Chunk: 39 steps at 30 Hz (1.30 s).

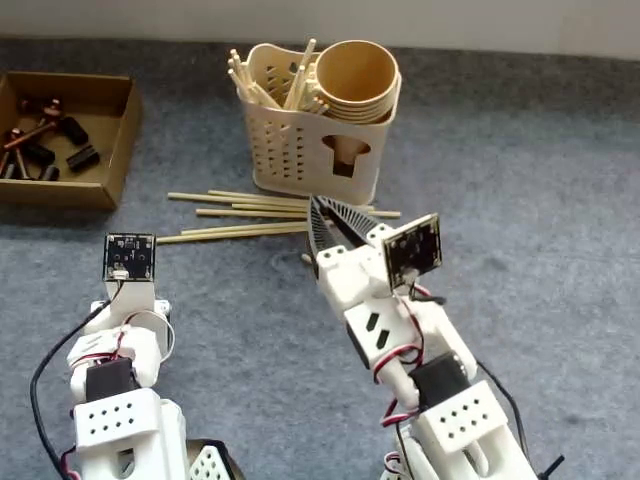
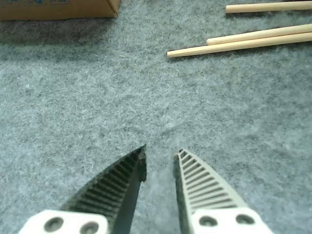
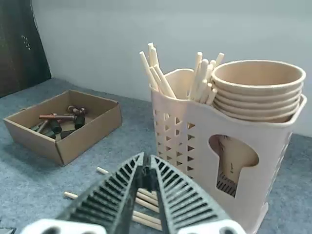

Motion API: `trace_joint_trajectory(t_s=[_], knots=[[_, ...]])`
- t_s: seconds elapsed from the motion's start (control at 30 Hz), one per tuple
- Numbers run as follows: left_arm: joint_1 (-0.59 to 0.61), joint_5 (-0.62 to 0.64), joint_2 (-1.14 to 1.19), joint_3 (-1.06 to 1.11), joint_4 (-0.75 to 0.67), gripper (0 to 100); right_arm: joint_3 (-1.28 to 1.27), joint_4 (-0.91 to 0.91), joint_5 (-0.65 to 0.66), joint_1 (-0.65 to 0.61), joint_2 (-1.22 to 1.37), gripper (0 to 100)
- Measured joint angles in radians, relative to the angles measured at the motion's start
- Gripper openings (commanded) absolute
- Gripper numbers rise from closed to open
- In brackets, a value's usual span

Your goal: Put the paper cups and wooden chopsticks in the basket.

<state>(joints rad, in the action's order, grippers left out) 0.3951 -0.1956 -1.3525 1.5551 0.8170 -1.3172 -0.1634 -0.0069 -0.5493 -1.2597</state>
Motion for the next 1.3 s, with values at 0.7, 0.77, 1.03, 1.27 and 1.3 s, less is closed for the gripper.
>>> trace_joint_trajectory(t_s=[0.7,0.77,1.03,1.27,1.3], knots=[[0.000,0.000,0.000,0.000,0.000,10,-0.325,-0.416,0.000,0.092,-0.557,0.5],[0.000,0.000,0.000,0.000,0.000,10,-0.330,-0.416,0.000,0.106,-0.557,0.5],[0.000,0.000,0.000,0.000,0.000,11,-0.356,-0.609,0.000,0.166,-0.557,0.5],[0.000,0.000,0.000,0.000,0.000,11,-0.356,-0.784,0.000,0.308,-0.557,0.5],[0.000,0.000,0.000,0.000,0.000,11,-0.356,-0.818,0.000,0.316,-0.557,0.5]])
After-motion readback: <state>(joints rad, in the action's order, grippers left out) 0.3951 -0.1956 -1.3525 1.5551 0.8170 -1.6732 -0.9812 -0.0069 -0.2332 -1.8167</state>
